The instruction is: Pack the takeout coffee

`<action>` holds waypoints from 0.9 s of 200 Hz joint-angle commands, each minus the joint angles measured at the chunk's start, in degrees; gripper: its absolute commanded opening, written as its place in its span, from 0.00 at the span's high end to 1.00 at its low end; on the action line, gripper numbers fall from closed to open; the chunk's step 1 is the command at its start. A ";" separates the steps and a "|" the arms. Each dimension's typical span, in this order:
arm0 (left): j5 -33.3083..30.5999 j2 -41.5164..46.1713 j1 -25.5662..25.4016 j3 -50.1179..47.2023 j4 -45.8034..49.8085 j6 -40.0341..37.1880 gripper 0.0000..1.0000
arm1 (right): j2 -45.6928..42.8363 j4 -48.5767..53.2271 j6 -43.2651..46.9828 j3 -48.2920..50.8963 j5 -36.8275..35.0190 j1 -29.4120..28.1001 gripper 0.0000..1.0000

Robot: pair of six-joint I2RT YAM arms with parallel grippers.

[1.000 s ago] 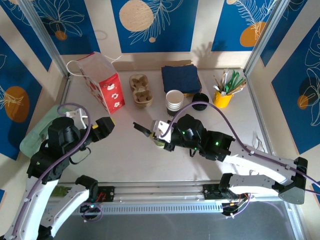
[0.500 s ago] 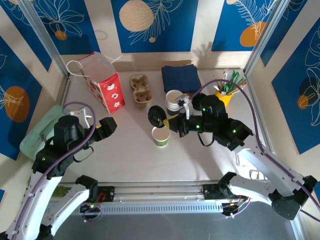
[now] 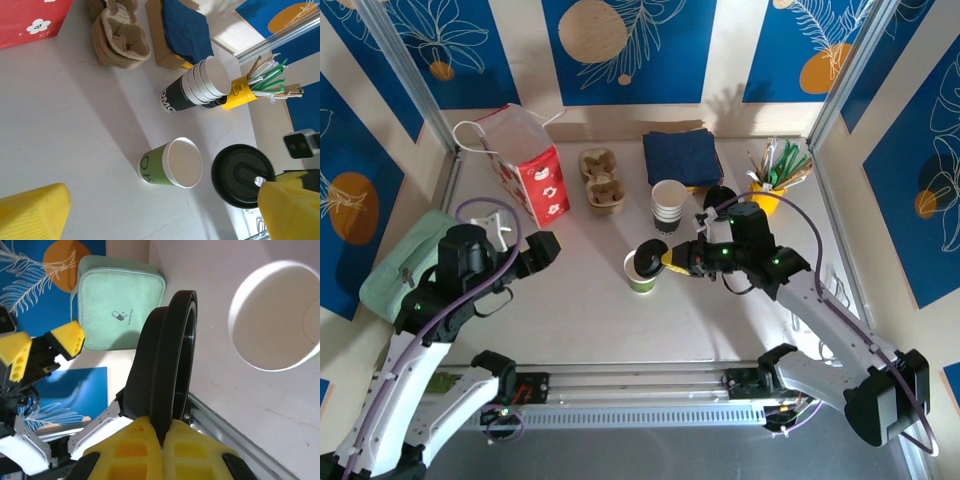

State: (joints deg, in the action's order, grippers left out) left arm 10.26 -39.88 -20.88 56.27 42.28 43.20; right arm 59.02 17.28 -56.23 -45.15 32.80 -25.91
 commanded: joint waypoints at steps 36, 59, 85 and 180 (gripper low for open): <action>1.25 0.24 0.46 -1.08 -1.92 0.64 0.04 | 3.75 -11.19 -8.11 5.12 5.04 0.51 1.00; 1.51 0.13 0.44 -1.47 -2.12 0.84 0.04 | 4.90 -13.10 -8.20 6.18 4.74 0.60 1.00; 1.52 0.11 0.45 -1.60 -2.03 0.83 0.04 | 6.13 -14.53 -8.03 6.96 4.82 0.63 1.00; 1.58 0.33 0.49 -2.26 -2.38 1.25 0.04 | 9.68 -17.71 -7.78 8.92 4.23 1.48 0.98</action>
State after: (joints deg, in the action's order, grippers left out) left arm 10.92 -39.88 -20.88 54.50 41.10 43.66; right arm 67.99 0.86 -63.72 -37.39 36.07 -24.84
